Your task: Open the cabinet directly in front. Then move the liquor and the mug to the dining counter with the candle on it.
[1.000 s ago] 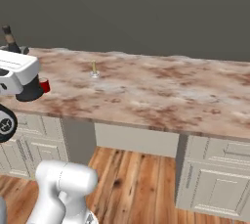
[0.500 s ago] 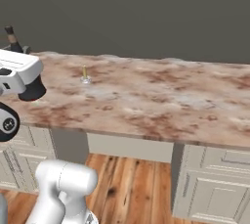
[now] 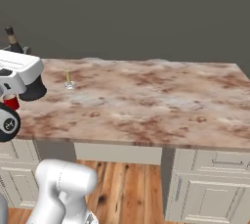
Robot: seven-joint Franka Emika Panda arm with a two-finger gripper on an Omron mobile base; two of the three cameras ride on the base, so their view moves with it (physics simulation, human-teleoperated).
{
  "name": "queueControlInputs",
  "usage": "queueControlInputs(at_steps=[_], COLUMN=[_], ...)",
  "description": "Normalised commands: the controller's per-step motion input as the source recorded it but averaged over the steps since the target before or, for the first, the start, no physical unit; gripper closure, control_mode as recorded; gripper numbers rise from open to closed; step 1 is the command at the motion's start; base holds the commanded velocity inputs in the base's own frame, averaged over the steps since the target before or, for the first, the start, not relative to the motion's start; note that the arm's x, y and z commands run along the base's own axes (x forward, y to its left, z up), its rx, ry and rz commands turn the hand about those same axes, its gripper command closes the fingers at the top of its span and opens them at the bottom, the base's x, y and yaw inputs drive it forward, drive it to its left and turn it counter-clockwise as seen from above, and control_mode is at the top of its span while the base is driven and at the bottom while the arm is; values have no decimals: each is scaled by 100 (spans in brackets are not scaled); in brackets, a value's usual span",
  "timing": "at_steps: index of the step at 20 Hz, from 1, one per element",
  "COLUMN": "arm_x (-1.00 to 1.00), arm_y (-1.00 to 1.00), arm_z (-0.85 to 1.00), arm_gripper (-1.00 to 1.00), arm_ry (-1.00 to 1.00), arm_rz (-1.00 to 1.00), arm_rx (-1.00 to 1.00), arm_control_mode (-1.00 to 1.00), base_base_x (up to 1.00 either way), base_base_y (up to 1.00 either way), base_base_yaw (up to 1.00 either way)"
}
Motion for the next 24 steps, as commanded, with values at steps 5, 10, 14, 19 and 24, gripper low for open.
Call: queueControlInputs(at_steps=[5,10,14,19,24], arm_x=[0,0,0,0,0], arm_y=[0,0,0,0,0], arm_z=[0,0,0,0,0], arm_gripper=[100,100,100,100,100], arm_ry=[0,0,0,0,0], arm_rz=[0,0,0,0,0], arm_rx=[0,0,0,0,0], arm_control_mode=[100,100,100,100,100], base_base_x=[0,2,21,59,50], base_base_y=[0,0,29,49,35], base_base_yaw=[-5,0,-9,-4,0])
